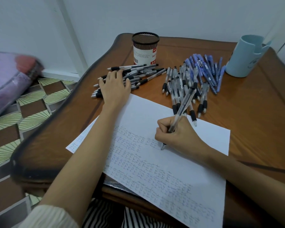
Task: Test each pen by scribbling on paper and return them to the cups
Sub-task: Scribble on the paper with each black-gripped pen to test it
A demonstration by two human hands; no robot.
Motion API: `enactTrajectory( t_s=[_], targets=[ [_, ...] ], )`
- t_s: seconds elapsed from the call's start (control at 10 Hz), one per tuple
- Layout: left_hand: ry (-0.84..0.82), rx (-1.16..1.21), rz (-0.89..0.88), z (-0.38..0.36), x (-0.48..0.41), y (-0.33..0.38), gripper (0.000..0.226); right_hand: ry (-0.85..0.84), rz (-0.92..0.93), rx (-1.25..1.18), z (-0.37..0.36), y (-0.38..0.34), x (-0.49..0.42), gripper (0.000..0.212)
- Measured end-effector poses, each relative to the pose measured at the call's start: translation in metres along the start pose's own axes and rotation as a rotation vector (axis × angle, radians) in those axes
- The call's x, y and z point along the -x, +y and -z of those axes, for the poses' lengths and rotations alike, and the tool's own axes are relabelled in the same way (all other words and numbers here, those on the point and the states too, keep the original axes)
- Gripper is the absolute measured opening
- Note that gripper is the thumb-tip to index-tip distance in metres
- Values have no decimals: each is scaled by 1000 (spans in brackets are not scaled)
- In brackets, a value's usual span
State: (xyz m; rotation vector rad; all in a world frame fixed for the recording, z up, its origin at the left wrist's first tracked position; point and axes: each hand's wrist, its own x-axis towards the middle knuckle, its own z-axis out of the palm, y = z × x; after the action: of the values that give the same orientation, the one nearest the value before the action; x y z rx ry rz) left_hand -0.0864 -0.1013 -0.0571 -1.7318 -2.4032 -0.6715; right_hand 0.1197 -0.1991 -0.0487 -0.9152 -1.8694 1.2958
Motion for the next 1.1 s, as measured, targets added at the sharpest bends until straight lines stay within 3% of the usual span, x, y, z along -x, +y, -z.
enactTrajectory(
  t_s=[1.1],
  targets=[
    [17,50,0,-1,-2,-2,45,76,12,3,1,2,-2,35]
  ],
)
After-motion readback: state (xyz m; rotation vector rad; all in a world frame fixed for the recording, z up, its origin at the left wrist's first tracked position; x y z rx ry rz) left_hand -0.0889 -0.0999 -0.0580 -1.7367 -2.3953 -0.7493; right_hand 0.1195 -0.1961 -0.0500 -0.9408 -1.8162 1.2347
